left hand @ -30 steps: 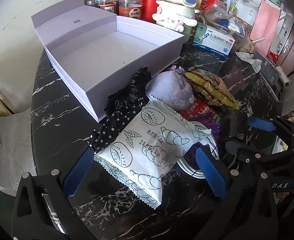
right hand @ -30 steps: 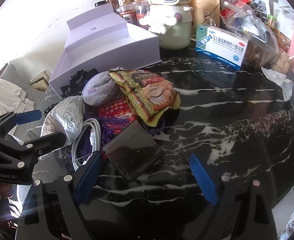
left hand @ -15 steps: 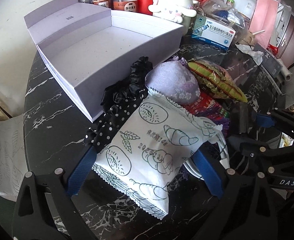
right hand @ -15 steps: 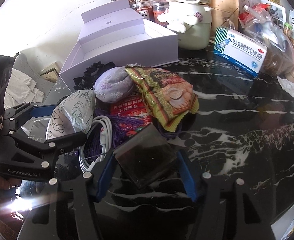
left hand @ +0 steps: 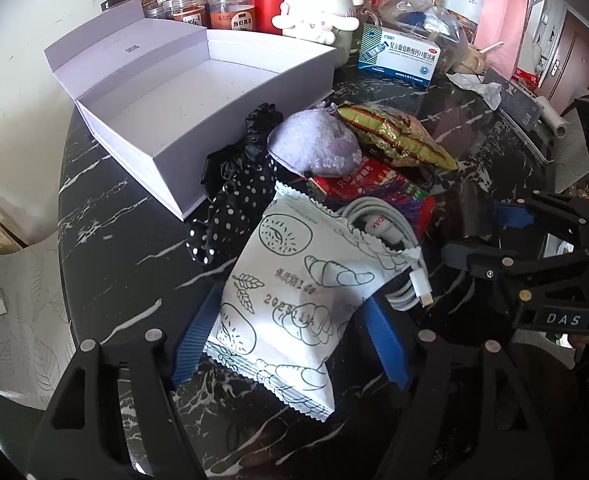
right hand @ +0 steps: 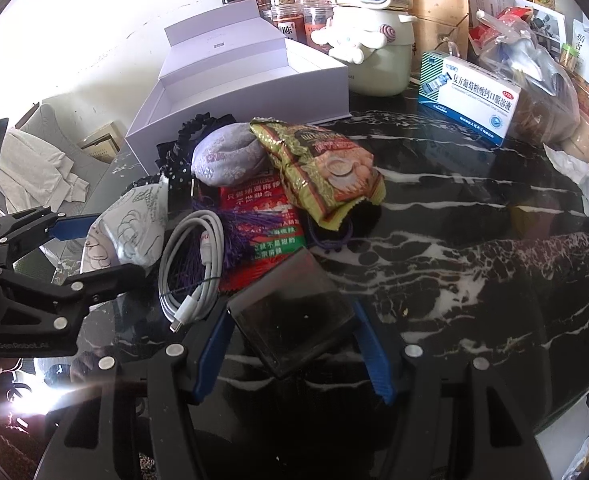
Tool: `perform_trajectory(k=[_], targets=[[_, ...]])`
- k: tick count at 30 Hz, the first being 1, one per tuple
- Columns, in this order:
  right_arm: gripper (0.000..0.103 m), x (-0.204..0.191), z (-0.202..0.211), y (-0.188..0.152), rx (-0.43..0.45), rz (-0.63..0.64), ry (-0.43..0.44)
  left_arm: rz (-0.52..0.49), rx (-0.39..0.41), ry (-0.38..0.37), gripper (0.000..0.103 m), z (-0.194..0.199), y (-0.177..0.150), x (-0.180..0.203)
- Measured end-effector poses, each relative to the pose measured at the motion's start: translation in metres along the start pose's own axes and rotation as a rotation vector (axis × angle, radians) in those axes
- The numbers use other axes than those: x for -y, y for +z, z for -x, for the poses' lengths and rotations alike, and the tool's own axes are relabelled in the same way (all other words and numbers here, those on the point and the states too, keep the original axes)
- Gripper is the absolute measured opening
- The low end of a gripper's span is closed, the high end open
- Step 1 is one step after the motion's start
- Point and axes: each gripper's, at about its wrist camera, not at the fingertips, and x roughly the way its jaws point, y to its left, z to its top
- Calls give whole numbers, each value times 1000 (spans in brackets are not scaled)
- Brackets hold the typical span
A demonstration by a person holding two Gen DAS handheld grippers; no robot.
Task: Organize objects
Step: 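Grasp the white printed snack packet with the left tool while the right tool grasps the dark translucent case, then carry the packet and the dark case over the open white box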
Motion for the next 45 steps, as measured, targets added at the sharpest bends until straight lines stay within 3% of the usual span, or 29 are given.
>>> perform_trajectory(k=[10, 13, 18, 25, 45], targets=[[61, -5, 1, -5, 10, 23, 2, -40, -13, 55, 75, -8, -12, 5], [61, -7, 1, -6, 18, 34, -8, -20, 3, 40, 76, -12, -12, 2], [61, -6, 1, -6, 21, 33, -11, -19, 26, 32, 64, -10, -12, 1], [61, -9, 8, -4, 35, 64, 2, 1, 9, -19, 60, -5, -9, 1], [61, -29, 36, 34, 114, 238, 73, 16, 103, -6, 59, 49, 27, -10]])
